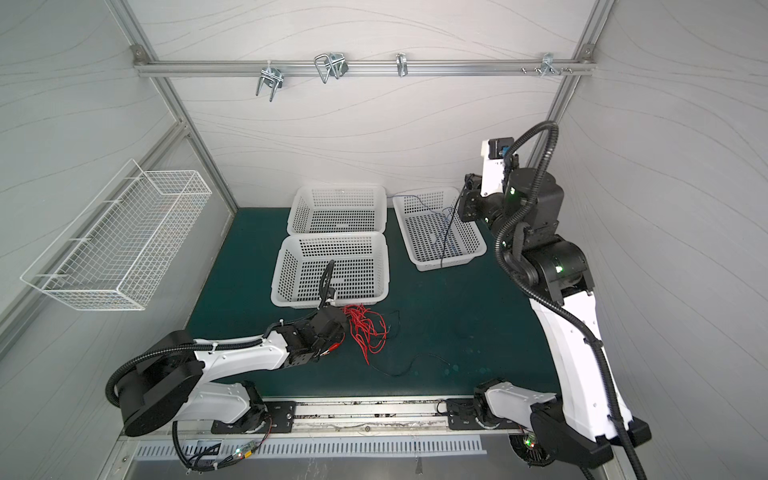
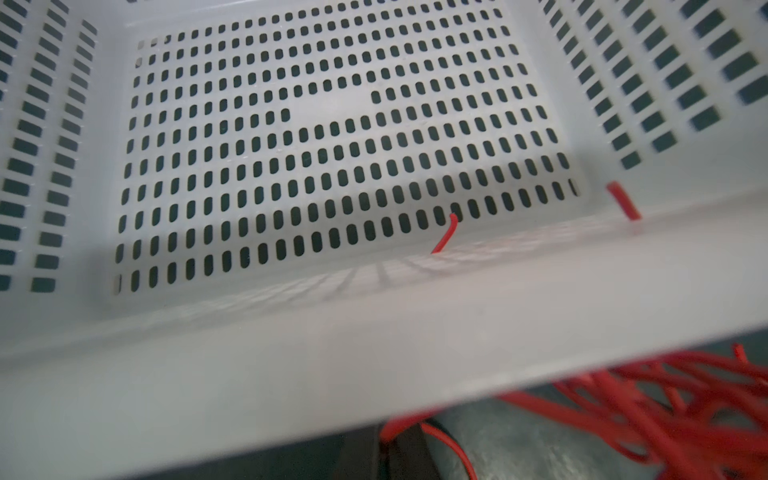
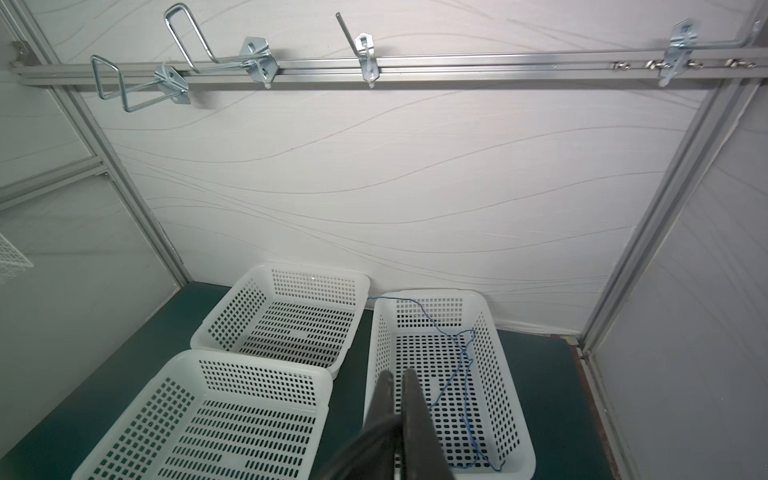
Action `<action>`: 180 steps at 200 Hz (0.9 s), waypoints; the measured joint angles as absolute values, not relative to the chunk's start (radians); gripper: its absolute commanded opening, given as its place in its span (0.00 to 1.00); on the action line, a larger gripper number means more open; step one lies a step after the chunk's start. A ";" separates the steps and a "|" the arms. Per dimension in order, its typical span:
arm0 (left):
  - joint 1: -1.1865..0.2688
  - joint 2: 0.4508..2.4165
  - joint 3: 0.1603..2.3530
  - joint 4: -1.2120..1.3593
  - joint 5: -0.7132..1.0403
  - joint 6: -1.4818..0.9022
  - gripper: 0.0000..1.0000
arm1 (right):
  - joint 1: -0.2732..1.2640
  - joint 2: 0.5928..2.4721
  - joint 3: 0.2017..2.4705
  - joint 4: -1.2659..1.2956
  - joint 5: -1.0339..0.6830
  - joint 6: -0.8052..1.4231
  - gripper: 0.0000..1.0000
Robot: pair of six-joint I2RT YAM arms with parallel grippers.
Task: Untangle the cables
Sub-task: 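Lift the black wire high away from the bundle with the right gripper, then carry the black wire with the right gripper over the front middle basket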
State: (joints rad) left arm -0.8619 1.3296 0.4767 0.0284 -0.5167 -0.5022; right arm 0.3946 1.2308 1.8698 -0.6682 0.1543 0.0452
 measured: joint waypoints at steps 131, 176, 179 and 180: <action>-0.862 1.264 0.427 0.075 -0.508 -0.514 0.00 | 0.417 1.616 2.327 -0.493 -0.306 0.271 0.00; -0.862 1.264 0.422 0.080 -0.504 -0.524 0.00 | 0.470 1.716 2.407 -0.495 -0.349 0.283 0.00; -0.862 1.264 0.422 0.080 -0.505 -0.524 0.00 | 0.473 1.719 2.409 -0.495 -0.350 0.283 0.00; -0.862 1.264 0.422 0.080 -0.504 -0.524 0.00 | 0.473 1.720 2.410 -0.495 -0.350 0.283 0.00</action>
State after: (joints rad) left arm -0.8619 1.2640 0.4221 0.0799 -0.5041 -0.5243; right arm 0.4732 1.7195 2.4096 -0.4953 -0.3504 0.2832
